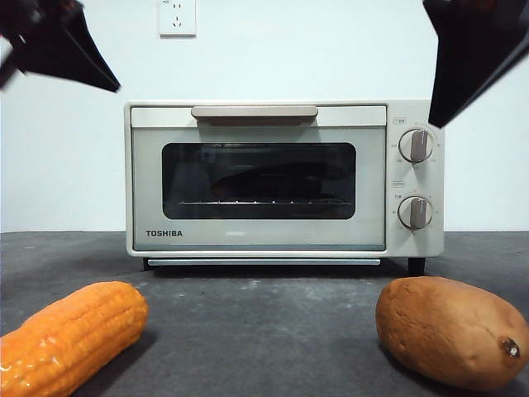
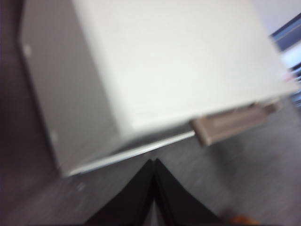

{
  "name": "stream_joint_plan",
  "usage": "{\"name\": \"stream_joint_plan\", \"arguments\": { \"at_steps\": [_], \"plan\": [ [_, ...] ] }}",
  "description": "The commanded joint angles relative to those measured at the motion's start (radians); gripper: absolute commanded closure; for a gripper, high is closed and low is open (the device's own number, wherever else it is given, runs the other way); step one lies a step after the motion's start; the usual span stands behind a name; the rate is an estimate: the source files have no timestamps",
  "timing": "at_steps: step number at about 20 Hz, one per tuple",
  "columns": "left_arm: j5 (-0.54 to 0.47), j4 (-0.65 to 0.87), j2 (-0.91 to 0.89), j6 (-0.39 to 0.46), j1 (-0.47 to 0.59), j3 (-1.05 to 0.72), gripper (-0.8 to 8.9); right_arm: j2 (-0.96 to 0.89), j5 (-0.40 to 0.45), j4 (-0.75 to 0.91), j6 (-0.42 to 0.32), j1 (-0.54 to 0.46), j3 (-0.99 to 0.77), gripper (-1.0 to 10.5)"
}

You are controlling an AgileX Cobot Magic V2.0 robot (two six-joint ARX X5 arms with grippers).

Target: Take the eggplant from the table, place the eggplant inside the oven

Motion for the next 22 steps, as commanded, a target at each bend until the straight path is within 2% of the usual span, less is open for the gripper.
{"name": "stream_joint_plan", "arguments": {
  "at_steps": [1,2,4,6,9,13,15,22],
  "plan": [
    [-0.171,-0.082,-0.089,0.129,-0.055,0.023,8.08,-0.012,-0.001,0.148,0.077,-0.09,-0.062,9.4],
    [-0.235,-0.097,-0.13,0.138,-0.079,0.015,8.08,-0.016,-0.009,0.193,0.097,-0.13,-0.087,9.4],
    [-0.326,-0.074,-0.22,0.134,-0.132,-0.037,8.08,-0.025,-0.079,0.29,0.13,-0.214,-0.139,9.4],
    [-0.425,-0.024,-0.314,0.113,-0.175,-0.135,8.08,-0.047,-0.168,0.411,0.171,-0.289,-0.207,9.4],
    [-0.524,0.074,-0.452,0.069,-0.208,-0.328,8.08,-0.089,-0.22,0.587,0.231,-0.352,-0.322,9.4],
    [-0.541,0.157,-0.59,0.028,-0.229,-0.516,8.08,-0.15,-0.218,0.779,0.235,-0.355,-0.466,9.4],
    [-0.537,0.099,-0.595,-0.025,-0.232,-0.518,8.08,-0.147,-0.204,0.783,0.234,-0.355,-0.48,9.4],
    [-0.537,0.129,-0.592,-0.024,-0.232,-0.518,8.08,-0.148,-0.204,0.814,0.234,-0.356,-0.478,9.4]
  ]
}}
